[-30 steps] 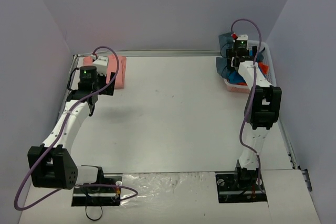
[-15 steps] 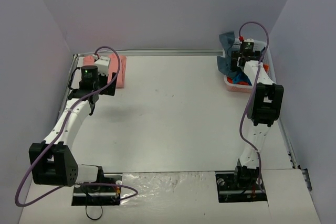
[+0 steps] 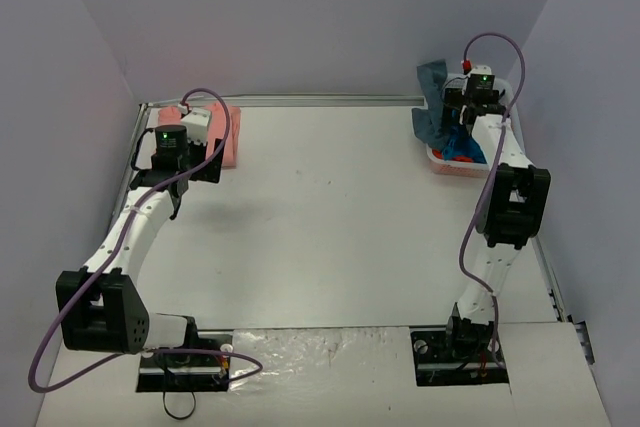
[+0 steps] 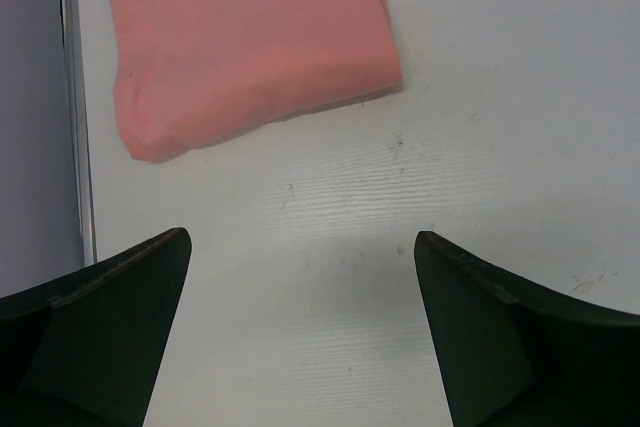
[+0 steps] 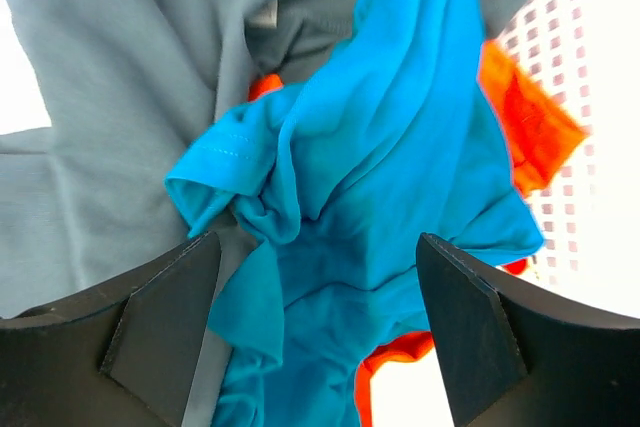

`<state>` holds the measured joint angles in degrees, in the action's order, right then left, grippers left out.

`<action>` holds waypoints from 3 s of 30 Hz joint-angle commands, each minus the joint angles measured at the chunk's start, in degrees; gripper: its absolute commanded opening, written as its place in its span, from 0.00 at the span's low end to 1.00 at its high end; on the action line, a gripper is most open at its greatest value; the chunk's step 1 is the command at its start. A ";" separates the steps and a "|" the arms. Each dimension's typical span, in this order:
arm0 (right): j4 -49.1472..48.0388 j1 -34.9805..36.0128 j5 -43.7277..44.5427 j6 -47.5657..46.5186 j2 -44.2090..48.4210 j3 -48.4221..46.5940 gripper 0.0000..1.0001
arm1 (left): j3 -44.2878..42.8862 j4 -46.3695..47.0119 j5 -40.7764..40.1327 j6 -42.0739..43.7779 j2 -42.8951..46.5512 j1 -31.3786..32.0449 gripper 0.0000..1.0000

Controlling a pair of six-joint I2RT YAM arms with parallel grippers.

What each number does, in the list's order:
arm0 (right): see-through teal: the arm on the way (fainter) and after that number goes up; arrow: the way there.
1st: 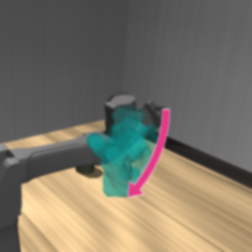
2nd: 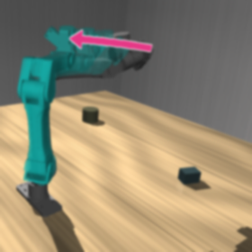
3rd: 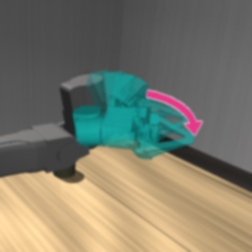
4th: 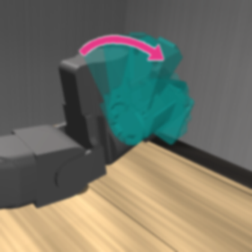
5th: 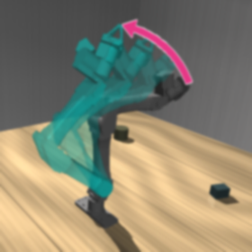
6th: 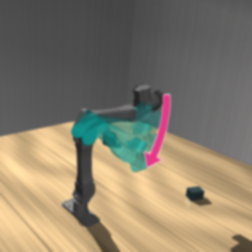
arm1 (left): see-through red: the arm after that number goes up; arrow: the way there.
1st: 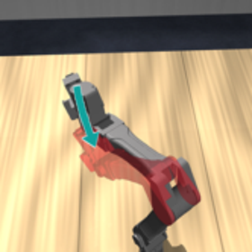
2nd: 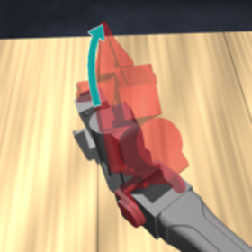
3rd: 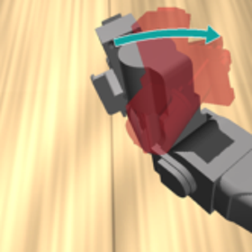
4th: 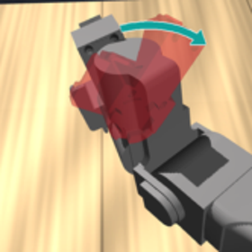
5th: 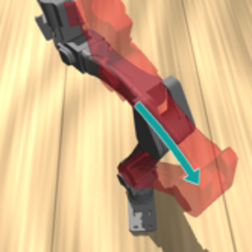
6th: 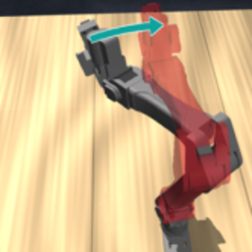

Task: Fold and stack the t-shirts
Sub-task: Grab crumpled tshirt from bin with the right arm, then move the tshirt to the center of the board

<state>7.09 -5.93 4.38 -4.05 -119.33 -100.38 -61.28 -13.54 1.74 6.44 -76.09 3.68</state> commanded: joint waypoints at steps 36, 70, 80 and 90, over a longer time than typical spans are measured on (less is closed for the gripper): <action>-3.40 -1.54 1.77 3.26 -5.22 -4.23 0.00 | -0.69 -0.26 1.78 1.30 -1.86 -0.26 0.94; -2.00 0.48 3.09 0.19 32.13 13.37 0.00 | -1.21 -1.31 4.85 0.51 1.30 -0.17 0.94; 6.26 2.50 -7.43 0.80 36.97 -0.50 0.00 | -1.30 -1.31 3.72 0.95 1.56 -0.25 0.94; 13.64 18.49 -18.09 -0.42 35.13 -4.91 0.00 | -2.09 -2.46 1.52 1.56 2.70 -0.60 0.94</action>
<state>18.06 9.10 -7.29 -3.25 -83.61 -103.24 -61.17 -14.90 4.60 7.16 -76.27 3.66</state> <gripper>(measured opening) 0.098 0.945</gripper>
